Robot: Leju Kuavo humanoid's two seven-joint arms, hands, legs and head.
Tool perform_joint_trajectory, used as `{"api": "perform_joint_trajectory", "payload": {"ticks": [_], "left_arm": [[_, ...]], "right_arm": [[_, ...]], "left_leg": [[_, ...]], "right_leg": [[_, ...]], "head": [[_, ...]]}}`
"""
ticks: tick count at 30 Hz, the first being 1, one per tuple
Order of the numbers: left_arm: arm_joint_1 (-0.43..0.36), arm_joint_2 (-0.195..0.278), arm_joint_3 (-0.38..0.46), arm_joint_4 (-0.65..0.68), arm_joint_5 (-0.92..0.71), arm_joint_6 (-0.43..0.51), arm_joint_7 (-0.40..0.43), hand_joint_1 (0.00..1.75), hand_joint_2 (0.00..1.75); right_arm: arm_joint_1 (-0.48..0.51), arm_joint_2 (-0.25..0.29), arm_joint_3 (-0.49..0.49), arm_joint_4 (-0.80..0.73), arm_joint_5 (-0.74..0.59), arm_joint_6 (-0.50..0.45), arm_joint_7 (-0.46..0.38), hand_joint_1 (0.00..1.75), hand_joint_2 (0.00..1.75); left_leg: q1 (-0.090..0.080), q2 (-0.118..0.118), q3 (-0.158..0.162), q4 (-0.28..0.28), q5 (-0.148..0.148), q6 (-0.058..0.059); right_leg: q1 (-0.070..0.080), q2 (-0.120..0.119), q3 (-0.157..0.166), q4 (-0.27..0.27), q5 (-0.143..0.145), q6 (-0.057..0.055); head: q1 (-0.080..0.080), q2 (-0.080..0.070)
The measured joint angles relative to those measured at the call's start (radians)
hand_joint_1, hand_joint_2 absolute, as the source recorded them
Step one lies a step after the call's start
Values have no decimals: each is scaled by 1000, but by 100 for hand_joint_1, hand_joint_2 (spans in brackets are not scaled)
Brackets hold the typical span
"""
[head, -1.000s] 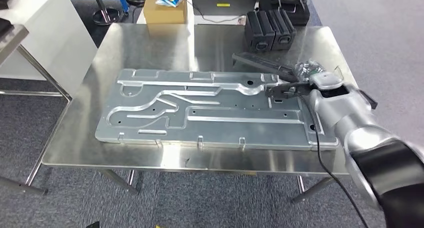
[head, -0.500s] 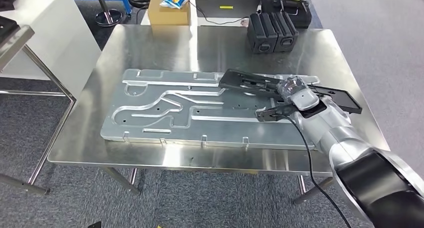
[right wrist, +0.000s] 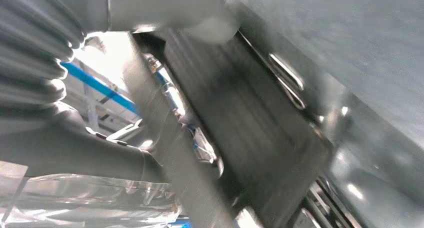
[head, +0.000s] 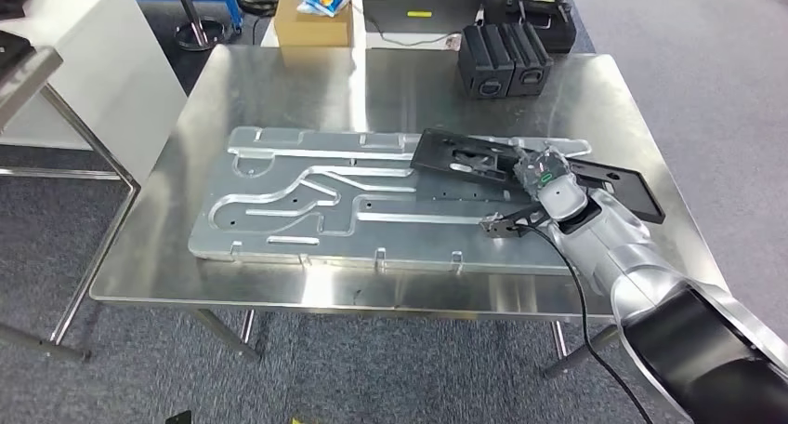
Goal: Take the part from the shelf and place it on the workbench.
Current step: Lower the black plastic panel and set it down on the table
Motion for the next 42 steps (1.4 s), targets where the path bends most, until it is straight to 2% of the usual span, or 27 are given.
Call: {"api": "perform_joint_trajectory", "payload": {"ticks": [2, 3, 5, 7, 8, 9, 10, 12, 13, 14, 17, 19, 22, 23, 24, 25, 27, 29, 32, 33, 34, 35, 37, 38, 39, 40, 42], "left_arm": [[2, 0, 0, 0, 3, 8, 15, 0, 0], [2, 0, 0, 0, 5, 9, 19, 0, 0], [1, 0, 0, 0, 8, 9, 27, 0, 0], [4, 0, 0, 0, 10, 6, 35, 0, 0], [6, 0, 0, 0, 10, 5, 40, 0, 0], [7, 0, 0, 0, 11, 4, 43, 0, 0], [8, 0, 0, 0, 11, 5, 45, 0, 0], [8, -1, 0, 0, 11, 6, 48, 0, 0], [7, -2, 0, 0, 11, 8, 50, 0, 0], [6, -3, 0, 1, 11, 11, 51, 0, 0], [4, -2, 2, 1, 16, 19, 55, 0, 0], [4, -1, 5, 1, 21, 20, 57, 0, 0], [2, -1, 12, 1, 29, 16, 60, 0, 0], [2, -1, 14, 1, 31, 14, 60, 0, 0], [3, -1, 16, 1, 32, 13, 60, 0, 0], [2, -1, 17, 1, 32, 12, 61, 0, 0], [-2, 0, 19, 1, 32, 12, 63, 0, 0], [-7, 0, 19, 1, 31, 13, 67, 0, 0], [-11, 0, 19, 2, 29, 16, 70, 0, 0], [-13, -1, 19, 2, 29, 16, 70, 0, 0], [-15, -1, 19, 2, 28, 16, 70, 0, 0], [-18, -1, 19, 2, 28, 16, 70, 0, 0], [-20, -1, 19, 2, 28, 16, 70, 0, 0], [-20, -1, 19, 2, 27, 16, 70, 0, 0], [-20, -1, 19, 2, 27, 16, 70, 0, 0], [-20, -1, 19, 2, 27, 16, 70, 0, 0], [-21, -1, 20, 2, 27, 16, 70, 0, 0]], "right_arm": [[0, -6, 2, 2, -1, -1, 1, 0, 0], [0, -10, 3, 2, -1, -3, 2, 0, 0], [0, -16, 4, 4, -1, -7, 4, 0, 0], [0, -19, 4, 5, -1, -12, 5, 0, 0], [-1, -21, 5, 6, -1, -14, 5, 0, 0], [-2, -22, 5, 6, -1, -16, 5, 0, 0], [-4, -23, 5, 6, -1, -17, 5, 0, 0], [-12, -24, 5, 6, -2, -19, 5, 0, 0], [-15, -24, 5, 6, -3, -20, 5, 0, 0], [-17, -25, 5, 5, -4, -22, 6, 0, 0], [-19, -25, 5, 5, -8, -29, 13, 0, 0], [-24, -25, 5, 5, -8, -32, 20, 0, 0], [-32, -25, 5, 5, -7, -35, 28, 0, 0], [-33, -25, 5, 5, -7, -36, 30, 0, 0], [-34, -25, 5, 5, -7, -36, 31, 0, 0], [-36, -25, 5, 6, -7, -36, 33, 0, 0], [-44, -25, 5, 6, -5, -38, 37, 0, 0], [-56, -26, 5, 6, -3, -41, 43, 0, 0], [-70, -28, 5, 6, 0, -42, 48, 0, 0], [-72, -31, 5, 6, 1, -41, 48, 0, 0], [-75, -34, 5, 7, 2, -41, 48, 0, 0], [-77, -37, 5, 7, 2, -40, 47, 0, 0], [-81, -43, 5, 8, 3, -40, 45, 0, 0], [-81, -44, 5, 9, 3, -41, 44, 0, 0], [-81, -45, 5, 10, 3, -42, 43, 0, 0], [-82, -45, 5, 10, 3, -43, 42, 0, 0], [-85, -46, 5, 11, 3, -44, 42, 0, 0]], "left_leg": [[0, 0, -3, -4, 7, 16], [0, 1, -3, -8, 12, 24], [1, 2, -4, -13, 18, 36], [-3, 2, -6, -13, 19, 41], [-6, 2, -6, -13, 19, 42], [-8, 2, -6, -13, 19, 42], [-11, 2, -5, -13, 19, 42], [-16, 2, -3, -12, 18, 41], [-18, 2, -3, -12, 18, 40], [-18, 3, -5, -12, 18, 37], [-17, 3, -6, -14, 17, 25], [-17, 2, -20, 21, -15, 13], [-8, 2, -90, 196, -115, -3], [-4, 2, -107, 242, -132, -8], [-1, 3, -109, 255, -129, -12], [3, 3, -92, 229, -107, -15], [9, 3, -25, 103, -50, -20], [8, 1, 12, 18, -21, -13], [3, 0, 4, 8, -6, 10], [3, 1, 0, 4, 3, 19], [4, 1, -6, -1, 13, 29], [5, 2, -15, -5, 24, 36], [3, 1, -35, -6, 41, 43], [1, 1, -46, -6, 48, 43], [-1, 1, -56, -6, 57, 43], [-2, 1, -67, -5, 65, 42], [-3, 2, -84, -5, 81, 39]], "right_leg": [[-3, 1, -2, -1, 1, 12], [-4, 1, -7, 12, -11, 15], [-5, 0, -44, 98, -65, 19], [-2, -1, -105, 231, -125, 20], [0, -1, -123, 270, -134, 18], [2, -1, -124, 274, -125, 15], [6, -1, -103, 233, -97, 9], [16, -1, -30, 90, -34, -11], [20, -3, -3, 33, -15, -19], [25, -5, 11, 1, -8, -24], [24, -9, 15, -16, -2, -30], [16, -12, 18, -28, 9, -36], [12, -15, 12, -30, 16, -41], [11, -16, 9, -28, 16, -40], [10, -16, 5, -24, 17, -39], [8, -16, 0, -18, 17, -38], [4, -15, -10, -5, 17, -32], [5, -13, -23, 6, 20, -19], [4, -11, -33, 4, 34, 5], [2, -10, -37, 9, 25, 11], [1, -9, -46, 29, 2, 16], [0, -8, -62, 70, -37, 19], [0, -6, -101, 197, -127, 23], [1, -5, -114, 254, -155, 25], [1, -5, -113, 283, -163, 24], [1, -5, -93, 276, -152, 23], [3, -4, -4, 166, -106, 13]], "head": [[0, 0], [1, 0], [2, 0], [3, 0], [3, 0], [3, 0], [3, 0], [2, 0], [2, 0], [1, 0], [0, 0], [-2, 0], [-7, 0], [-7, 0], [-7, 0], [-7, 0], [-7, 0], [-7, 0], [-7, 0], [-6, 0], [-6, 0], [-5, 0], [-4, 0], [-4, 0], [-4, 0], [-4, 0], [-4, 0]]}}
